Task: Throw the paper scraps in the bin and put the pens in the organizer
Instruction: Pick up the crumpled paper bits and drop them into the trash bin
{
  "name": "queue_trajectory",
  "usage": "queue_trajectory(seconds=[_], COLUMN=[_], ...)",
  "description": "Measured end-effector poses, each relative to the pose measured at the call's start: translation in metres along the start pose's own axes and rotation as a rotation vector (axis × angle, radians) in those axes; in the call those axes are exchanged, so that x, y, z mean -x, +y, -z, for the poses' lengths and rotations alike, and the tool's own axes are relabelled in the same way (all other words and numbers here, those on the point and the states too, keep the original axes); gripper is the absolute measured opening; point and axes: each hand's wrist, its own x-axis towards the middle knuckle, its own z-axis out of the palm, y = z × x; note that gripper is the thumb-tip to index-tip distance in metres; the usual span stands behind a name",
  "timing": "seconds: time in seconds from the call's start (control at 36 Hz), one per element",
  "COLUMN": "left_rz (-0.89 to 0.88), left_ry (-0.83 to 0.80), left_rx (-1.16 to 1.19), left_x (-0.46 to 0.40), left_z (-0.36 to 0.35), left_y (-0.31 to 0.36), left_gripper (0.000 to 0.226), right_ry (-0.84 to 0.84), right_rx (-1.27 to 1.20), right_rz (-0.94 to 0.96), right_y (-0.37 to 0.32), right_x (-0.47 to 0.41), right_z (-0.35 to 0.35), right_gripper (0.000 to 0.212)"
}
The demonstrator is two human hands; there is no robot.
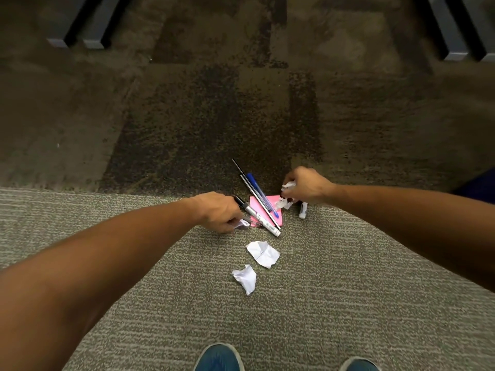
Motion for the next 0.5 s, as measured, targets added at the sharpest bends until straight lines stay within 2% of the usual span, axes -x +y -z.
queue_trajectory(seconds=[0.06, 0.14, 0.25, 0.33, 0.42, 0.5], left_rz=[0.076, 0.205, 0.320, 0.321, 0.268, 0.234], left_ry=[-0.024, -0.028, 0.097, 0.161, 0.166, 0.114], left_rx=[0.117, 0.437, 0.690, 0.665, 0.542, 0.424], left_x=[0.000, 0.000, 0.006, 0.007, 0.005, 0.004], left_z=[0.002, 0.009, 0.024, 0.033, 0.035, 0.029], left_y=[0.004, 0.006, 0.006, 0.006, 0.008, 0.013], left_gripper=[0.014, 0.019, 0.015, 0.014, 0.009, 0.014], right_ry=[0.012, -0.021, -0.066, -0.094, -0.076, -0.072], right_rx=[-0.102, -0.318, -0.537, -0.639, -0.569, -0.460], right_rz=[-0.019, -0.051, -0.078, -0.085, -0.100, -0.087], right_y=[0.001, 0.003, 0.000, -0.003, -0.002, 0.001], right_x=[0.001, 0.003, 0.012, 0.022, 0.029, 0.031], right_z=[0.002, 0.008, 0.018, 0.024, 0.027, 0.026], right_gripper=[0.009, 0.011, 0.012, 0.013, 0.025, 0.035])
